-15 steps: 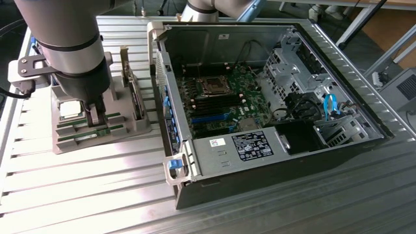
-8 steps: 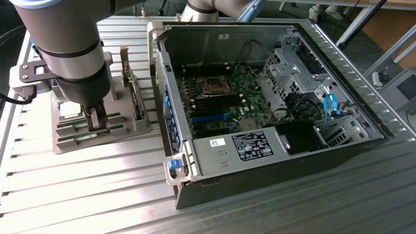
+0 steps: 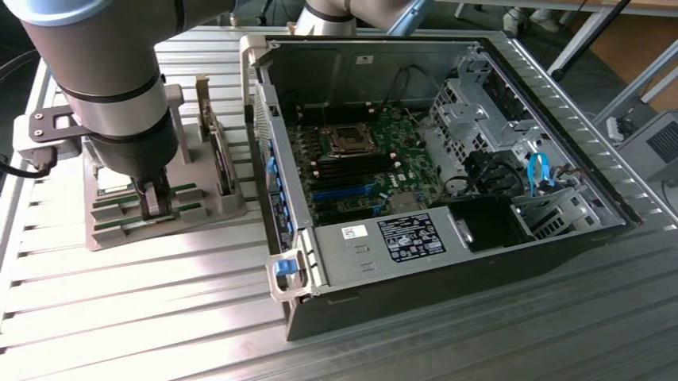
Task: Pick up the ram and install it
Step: 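Pick up the ram and move it above insertion slot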
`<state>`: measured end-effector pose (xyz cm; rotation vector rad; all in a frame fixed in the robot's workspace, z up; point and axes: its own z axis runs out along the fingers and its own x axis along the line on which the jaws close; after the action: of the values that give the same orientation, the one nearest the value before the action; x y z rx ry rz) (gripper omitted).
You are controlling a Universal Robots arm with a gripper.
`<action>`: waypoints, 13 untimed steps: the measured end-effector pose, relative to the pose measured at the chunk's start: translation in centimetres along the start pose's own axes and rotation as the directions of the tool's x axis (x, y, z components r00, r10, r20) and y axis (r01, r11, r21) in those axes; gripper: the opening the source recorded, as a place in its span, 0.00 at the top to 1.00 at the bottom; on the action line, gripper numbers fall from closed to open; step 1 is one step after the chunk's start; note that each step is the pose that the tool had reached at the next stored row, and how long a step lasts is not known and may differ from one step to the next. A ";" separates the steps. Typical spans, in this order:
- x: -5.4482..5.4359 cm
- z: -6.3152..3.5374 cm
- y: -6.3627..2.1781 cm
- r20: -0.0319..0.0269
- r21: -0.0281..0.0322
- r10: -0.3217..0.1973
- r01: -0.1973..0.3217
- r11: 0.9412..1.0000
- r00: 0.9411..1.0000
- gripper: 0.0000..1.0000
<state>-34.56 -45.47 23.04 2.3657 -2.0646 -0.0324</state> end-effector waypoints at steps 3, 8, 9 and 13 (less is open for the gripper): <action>-0.1 0.09 0.72 0.000 0.000 -0.002 0.002 1.000 1.000 0.67; -0.2 0.24 0.96 0.000 0.000 -0.003 0.003 1.000 1.000 0.67; -0.2 0.27 0.96 0.000 0.000 -0.003 0.003 1.000 1.000 0.67; -0.3 0.33 0.94 0.000 0.000 -0.003 0.003 1.000 1.000 0.67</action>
<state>-35.54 -45.34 22.72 2.3682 -2.0615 -0.0325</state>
